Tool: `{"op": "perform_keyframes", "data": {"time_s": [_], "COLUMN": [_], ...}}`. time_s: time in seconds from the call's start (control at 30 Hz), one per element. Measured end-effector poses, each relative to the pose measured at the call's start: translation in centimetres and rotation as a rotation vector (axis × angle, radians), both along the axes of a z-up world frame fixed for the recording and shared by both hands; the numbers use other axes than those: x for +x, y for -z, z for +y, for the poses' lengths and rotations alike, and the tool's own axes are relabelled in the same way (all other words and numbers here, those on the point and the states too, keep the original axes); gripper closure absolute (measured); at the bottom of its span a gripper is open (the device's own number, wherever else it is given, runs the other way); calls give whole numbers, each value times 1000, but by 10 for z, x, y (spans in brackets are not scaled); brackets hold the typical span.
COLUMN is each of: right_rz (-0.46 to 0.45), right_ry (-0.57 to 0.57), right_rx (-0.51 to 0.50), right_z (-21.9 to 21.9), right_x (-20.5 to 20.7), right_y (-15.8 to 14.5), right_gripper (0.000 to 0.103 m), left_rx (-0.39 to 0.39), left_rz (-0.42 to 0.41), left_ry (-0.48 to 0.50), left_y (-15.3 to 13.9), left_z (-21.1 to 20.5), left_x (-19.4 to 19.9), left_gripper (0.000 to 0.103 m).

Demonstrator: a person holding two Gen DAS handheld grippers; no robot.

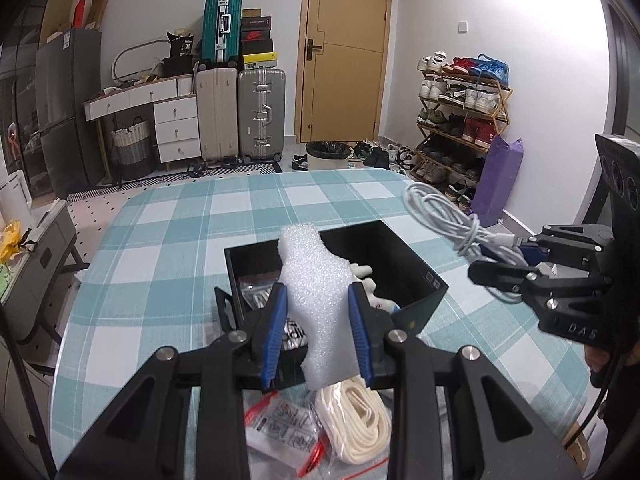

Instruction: Organize soft objects

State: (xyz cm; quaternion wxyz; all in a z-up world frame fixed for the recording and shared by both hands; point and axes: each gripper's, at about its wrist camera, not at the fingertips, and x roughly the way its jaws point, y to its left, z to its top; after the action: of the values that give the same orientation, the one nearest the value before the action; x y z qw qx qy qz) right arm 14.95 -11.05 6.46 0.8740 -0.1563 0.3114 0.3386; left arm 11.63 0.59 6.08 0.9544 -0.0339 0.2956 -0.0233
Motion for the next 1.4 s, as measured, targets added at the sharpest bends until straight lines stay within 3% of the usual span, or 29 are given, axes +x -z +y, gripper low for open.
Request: {"op": "perform_keyframes", "data": {"time_s": [0.47, 1.07, 1.2, 1.23, 1.37, 1.4], "right_rz": [57, 73, 69, 57, 25, 19], "right_ry": [-40, -89, -93, -92, -57, -49], "right_rx": [-39, -106, -101, -97, -74, -65], "right_z": [51, 84, 84, 81, 64, 60], "right_x": [31, 62, 60, 57, 47, 45], "right_y": [13, 38, 43, 41, 31, 29], "right_gripper": [80, 80, 64, 61, 45, 35], "left_rx": [-9, -12, 0, 5, 7, 3], "left_rz": [45, 136, 135, 134, 114, 112], "left_ry": [-4, -5, 0, -5, -1, 4], "left_y": [12, 41, 41, 40, 35, 33], "left_z": [6, 13, 11, 11, 12, 12], "left_x": [39, 62, 61, 61, 52, 50], "left_gripper": [74, 72, 66, 58, 41, 38]}}
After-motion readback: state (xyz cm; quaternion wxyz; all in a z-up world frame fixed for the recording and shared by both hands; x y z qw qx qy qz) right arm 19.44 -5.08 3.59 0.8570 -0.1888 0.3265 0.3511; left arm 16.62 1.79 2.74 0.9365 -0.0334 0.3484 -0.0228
